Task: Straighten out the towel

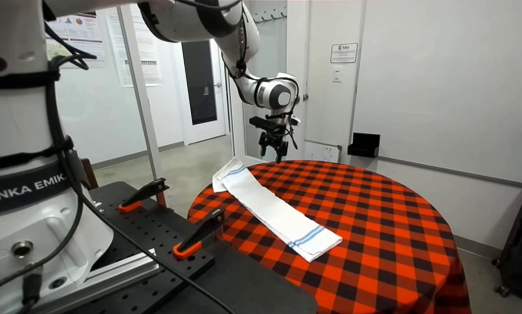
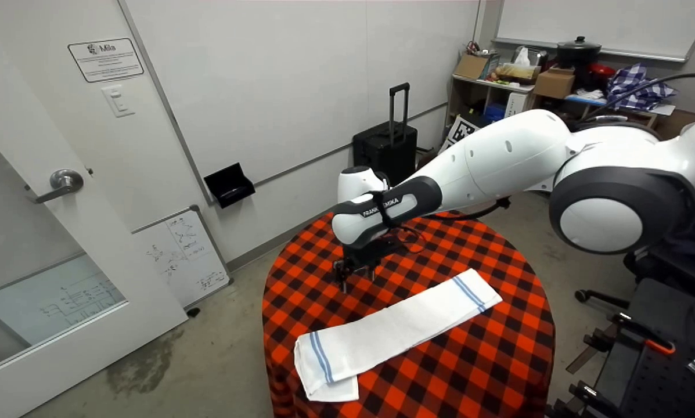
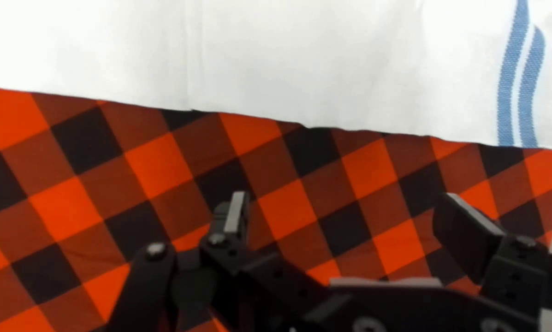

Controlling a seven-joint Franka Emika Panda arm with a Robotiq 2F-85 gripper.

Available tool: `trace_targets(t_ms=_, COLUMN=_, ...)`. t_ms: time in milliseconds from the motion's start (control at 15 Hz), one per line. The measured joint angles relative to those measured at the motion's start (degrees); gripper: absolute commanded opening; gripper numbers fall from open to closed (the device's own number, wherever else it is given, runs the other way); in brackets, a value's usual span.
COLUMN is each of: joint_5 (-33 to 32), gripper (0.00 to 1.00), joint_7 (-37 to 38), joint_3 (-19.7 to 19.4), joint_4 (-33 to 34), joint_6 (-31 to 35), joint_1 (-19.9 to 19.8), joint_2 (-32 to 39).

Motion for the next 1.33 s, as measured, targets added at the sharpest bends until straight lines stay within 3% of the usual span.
trace_targets(t_ms=400, joint_5=-0.64, gripper=1.00, joint_7=-2.22, joint_3=-3.34, joint_4=-15.64, joint_6=2.04, joint_1=-1.78, joint_2=-8.96)
trace_targets(t_ms=733, joint_5=-3.41, gripper=1.00, joint_7=-8.88, joint_3=-2.72, joint_4=-29.14, joint_6=10.84, joint_1=-5.20, joint_2=-17.07)
trace_targets(t_ms=1000, joint_5=-3.36, gripper=1.00, joint_7=-19.45, joint_3=1.69, joint_4=-40.53, joint_6=20.30, joint_1=-11.05, joint_2=-24.08)
trace_targets(t_ms=1333, joint_5=-1.86, gripper=1.00, joint_7=-33.35, joint_3=9.95, joint_4=-55.51, joint_6=26.23, joint_1=-22.07, joint_2=-33.65)
